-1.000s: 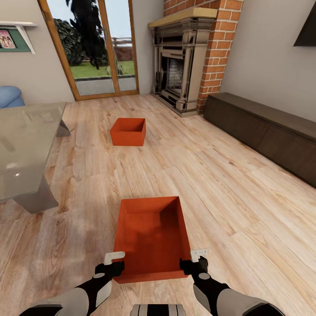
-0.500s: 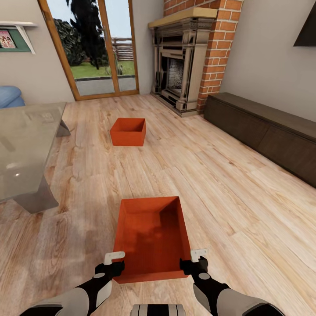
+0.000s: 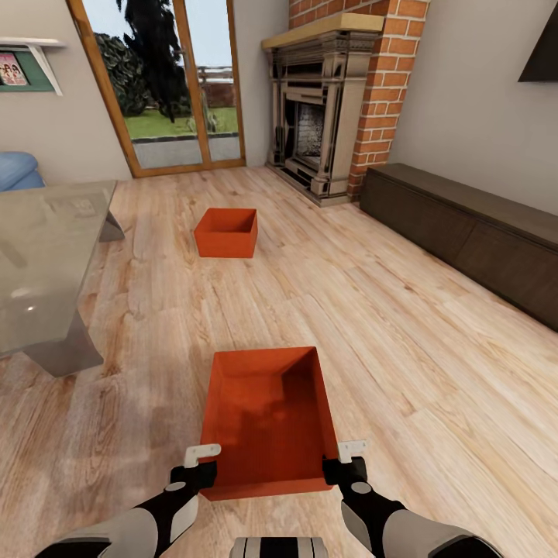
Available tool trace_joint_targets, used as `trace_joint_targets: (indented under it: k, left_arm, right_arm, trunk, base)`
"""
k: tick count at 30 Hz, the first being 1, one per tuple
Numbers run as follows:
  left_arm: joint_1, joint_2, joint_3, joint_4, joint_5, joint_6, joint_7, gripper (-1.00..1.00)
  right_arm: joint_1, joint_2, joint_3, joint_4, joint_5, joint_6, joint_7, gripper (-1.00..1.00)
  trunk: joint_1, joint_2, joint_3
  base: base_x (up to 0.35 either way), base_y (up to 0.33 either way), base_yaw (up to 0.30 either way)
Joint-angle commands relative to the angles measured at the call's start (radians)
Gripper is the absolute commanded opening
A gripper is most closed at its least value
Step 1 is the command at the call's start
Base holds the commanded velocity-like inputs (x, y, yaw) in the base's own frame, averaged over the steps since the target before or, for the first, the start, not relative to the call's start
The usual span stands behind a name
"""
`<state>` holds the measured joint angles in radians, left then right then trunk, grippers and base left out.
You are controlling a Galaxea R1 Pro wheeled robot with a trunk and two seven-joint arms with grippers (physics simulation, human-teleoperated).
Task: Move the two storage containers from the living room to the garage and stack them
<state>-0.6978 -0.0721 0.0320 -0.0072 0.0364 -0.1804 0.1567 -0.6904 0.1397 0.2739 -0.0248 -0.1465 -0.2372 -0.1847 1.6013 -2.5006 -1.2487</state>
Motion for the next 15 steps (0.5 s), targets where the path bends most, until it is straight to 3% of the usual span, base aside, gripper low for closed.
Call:
trace_joint_targets:
  k: [1,11,15]
  left_arm:
    - [0.0,-0.001,-0.002,0.003,0.008,-0.005,0.0,-1.0]
    - [0.0,-0.001,-0.002,0.003,0.008,-0.004,0.0,-1.0]
    - [0.0,-0.001,-0.002,0.003,0.008,-0.004,0.0,-1.0]
  right_arm:
    - [0.0,0.001,0.024,0.002,-0.005,-0.001,0.005,-1.0]
    - [0.0,0.0,0.024,0.002,-0.005,-0.001,0.005,-1.0]
    - [0.0,0.0,0.024,0.002,-0.005,-0.001,0.005,-1.0]
  trunk:
    - [0.0,0.0,-0.001]
    - [0.0,0.0,-0.001]
    - [-0.005,0.008,0.014]
  base:
    - [0.0,0.0,0.0]
    - [0.0,0.0,0.0]
    - [0.0,0.0,0.0]
